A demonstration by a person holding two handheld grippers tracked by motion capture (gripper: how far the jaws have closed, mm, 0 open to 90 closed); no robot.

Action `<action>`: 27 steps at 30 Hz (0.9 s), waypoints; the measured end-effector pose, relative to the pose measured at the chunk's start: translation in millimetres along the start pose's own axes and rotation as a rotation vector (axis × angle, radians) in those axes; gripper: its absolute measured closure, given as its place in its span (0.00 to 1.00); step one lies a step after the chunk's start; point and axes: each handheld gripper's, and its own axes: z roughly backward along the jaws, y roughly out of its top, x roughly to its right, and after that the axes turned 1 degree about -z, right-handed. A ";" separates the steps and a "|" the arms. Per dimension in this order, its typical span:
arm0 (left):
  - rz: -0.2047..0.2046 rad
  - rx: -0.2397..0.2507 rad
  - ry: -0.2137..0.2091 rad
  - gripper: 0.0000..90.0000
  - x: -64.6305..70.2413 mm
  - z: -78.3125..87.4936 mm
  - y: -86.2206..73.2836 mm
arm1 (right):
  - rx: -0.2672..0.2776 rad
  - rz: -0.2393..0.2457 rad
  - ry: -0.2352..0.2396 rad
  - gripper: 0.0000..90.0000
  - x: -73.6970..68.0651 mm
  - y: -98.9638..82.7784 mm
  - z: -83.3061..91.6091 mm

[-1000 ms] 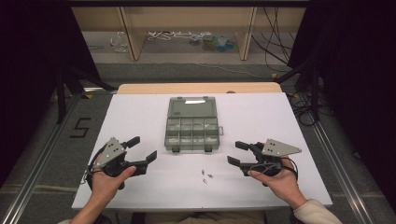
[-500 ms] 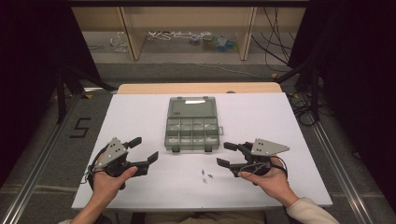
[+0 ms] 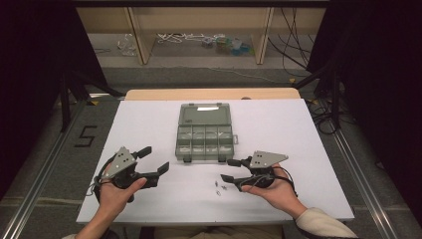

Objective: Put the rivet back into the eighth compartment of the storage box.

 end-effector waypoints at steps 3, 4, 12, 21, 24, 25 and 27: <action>0.006 -0.010 -0.004 0.19 0.9 0.2 0.2 | -0.044 0.006 0.014 0.50 -1.2 -1.6 -6.0; 0.006 -0.010 -0.005 0.19 0.8 0.2 0.2 | -0.044 0.006 0.014 0.50 -1.2 -1.6 -6.0; 0.006 -0.012 -0.003 0.19 0.6 0.0 0.0 | -0.229 0.058 0.024 0.63 -3.2 -3.4 -20.0; 0.002 -0.023 -0.010 0.19 2.2 -1.5 -0.1 | -0.424 0.121 0.025 0.71 -0.6 9.0 -28.7; -0.001 -0.025 -0.008 0.19 1.6 -1.7 -0.4 | -0.510 0.133 0.043 0.71 -1.6 11.9 -35.9; -0.001 -0.025 -0.008 0.19 1.6 -1.7 -0.4 | -0.533 0.139 0.052 0.71 -1.9 12.9 -37.3; 0.000 -0.025 -0.009 0.19 1.7 -1.7 -0.4 | -0.576 0.155 0.066 0.71 -2.4 14.0 -40.7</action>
